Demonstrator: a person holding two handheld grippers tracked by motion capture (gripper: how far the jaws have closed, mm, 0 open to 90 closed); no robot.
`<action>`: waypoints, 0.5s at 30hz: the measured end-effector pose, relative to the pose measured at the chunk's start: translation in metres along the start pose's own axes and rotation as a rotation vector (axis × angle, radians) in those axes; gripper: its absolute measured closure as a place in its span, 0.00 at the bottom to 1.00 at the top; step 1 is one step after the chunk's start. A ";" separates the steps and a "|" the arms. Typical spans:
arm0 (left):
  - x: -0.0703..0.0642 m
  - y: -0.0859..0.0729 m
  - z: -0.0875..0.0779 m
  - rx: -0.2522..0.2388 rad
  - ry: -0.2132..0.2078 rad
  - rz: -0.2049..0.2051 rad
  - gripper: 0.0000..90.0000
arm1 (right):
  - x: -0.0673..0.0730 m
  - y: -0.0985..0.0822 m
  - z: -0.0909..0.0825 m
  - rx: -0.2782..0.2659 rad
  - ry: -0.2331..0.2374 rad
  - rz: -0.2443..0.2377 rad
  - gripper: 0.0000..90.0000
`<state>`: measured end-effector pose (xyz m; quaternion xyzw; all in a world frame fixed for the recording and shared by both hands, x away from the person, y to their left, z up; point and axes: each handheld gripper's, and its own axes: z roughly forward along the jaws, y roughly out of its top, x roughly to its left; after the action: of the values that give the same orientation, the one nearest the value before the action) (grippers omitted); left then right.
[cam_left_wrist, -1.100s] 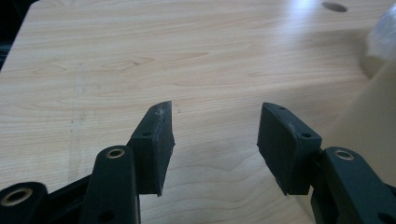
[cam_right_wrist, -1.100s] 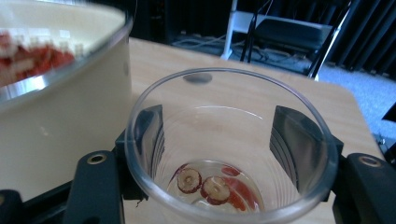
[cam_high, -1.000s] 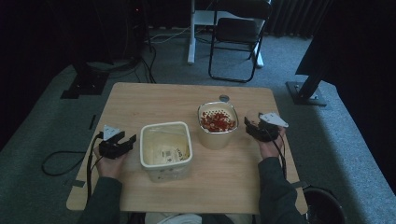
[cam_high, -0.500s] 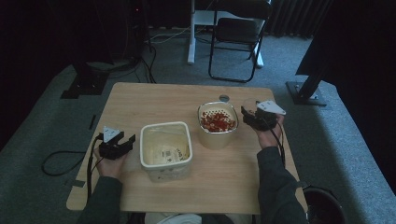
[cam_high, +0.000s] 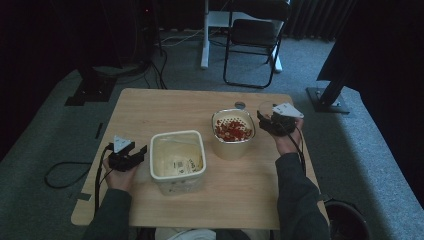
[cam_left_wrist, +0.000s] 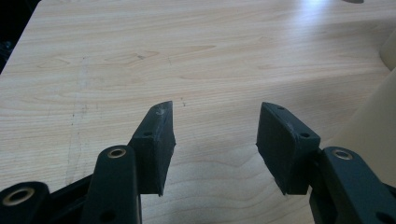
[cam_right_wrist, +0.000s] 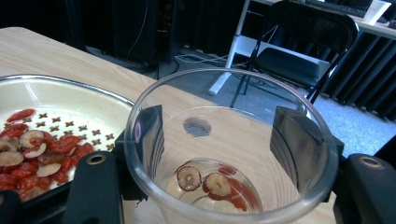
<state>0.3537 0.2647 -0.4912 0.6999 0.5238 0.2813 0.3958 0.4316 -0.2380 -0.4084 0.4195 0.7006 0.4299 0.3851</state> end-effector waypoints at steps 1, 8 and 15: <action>0.000 0.000 0.000 0.000 0.000 0.001 0.52 | 0.000 0.000 0.000 0.001 0.001 -0.002 0.38; -0.001 -0.001 0.002 0.005 0.001 0.003 0.52 | 0.005 0.005 0.002 0.022 -0.011 -0.069 0.39; -0.001 -0.002 0.004 0.012 -0.001 0.008 0.52 | 0.008 0.011 0.005 0.040 -0.018 -0.101 0.39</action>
<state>0.3552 0.2629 -0.4952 0.7044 0.5226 0.2791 0.3908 0.4361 -0.2266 -0.4017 0.3950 0.7259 0.3920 0.4043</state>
